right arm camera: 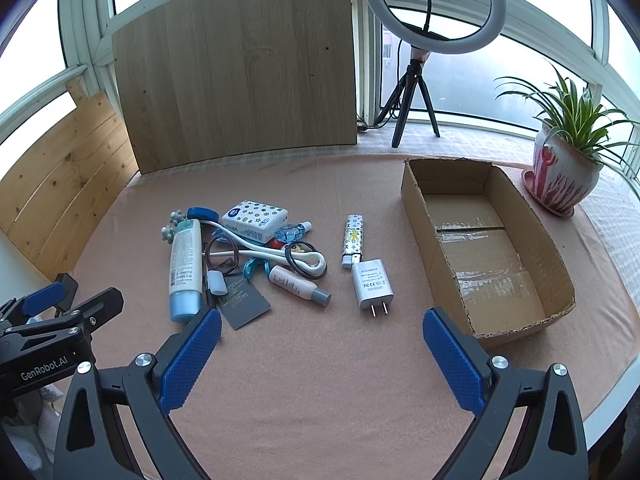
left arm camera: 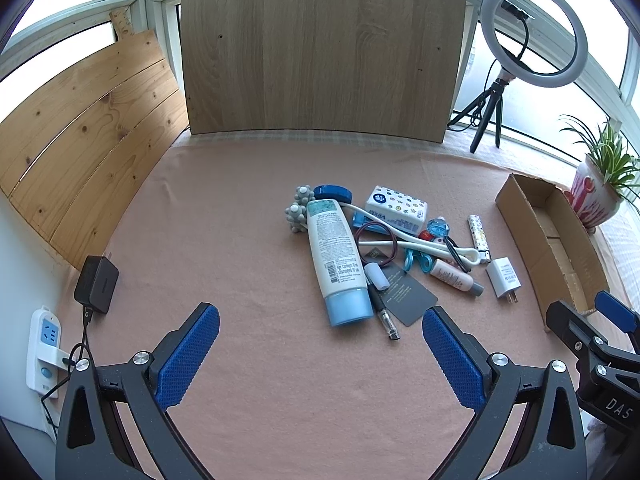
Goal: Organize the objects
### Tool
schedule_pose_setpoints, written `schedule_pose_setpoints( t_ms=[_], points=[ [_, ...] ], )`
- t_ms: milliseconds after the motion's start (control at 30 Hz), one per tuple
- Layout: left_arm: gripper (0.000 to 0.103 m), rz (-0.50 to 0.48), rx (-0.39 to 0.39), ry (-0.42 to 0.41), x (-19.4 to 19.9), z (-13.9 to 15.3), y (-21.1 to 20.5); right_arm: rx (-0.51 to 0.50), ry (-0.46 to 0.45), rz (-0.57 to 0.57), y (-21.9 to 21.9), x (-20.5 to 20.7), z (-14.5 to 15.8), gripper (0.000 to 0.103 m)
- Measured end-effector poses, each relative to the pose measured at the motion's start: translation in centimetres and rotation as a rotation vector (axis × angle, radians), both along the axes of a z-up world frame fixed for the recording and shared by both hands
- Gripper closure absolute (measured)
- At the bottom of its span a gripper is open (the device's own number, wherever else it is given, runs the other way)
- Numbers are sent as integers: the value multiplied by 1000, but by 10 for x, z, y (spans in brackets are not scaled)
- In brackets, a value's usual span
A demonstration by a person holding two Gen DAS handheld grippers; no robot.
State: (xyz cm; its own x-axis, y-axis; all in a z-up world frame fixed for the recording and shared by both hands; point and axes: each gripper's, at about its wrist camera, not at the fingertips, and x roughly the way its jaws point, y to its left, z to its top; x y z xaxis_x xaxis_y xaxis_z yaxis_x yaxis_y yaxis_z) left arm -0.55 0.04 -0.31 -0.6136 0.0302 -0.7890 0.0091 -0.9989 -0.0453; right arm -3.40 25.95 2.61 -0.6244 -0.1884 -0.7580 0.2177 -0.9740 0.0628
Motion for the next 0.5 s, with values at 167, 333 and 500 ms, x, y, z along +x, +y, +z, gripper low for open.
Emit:
schedule_pose_setpoints(
  t_ms=[167, 333, 500],
  points=[
    [0, 2, 0, -4, -1, -1, 0, 0, -6, 0, 0, -1, -1, 4],
    [0, 5, 2, -13, -5, -2, -1, 2, -10, 3, 0, -2, -2, 4],
    [0, 9, 15, -35, -12, -9, -4, 10, -25, 9, 0, -5, -6, 4]
  ],
)
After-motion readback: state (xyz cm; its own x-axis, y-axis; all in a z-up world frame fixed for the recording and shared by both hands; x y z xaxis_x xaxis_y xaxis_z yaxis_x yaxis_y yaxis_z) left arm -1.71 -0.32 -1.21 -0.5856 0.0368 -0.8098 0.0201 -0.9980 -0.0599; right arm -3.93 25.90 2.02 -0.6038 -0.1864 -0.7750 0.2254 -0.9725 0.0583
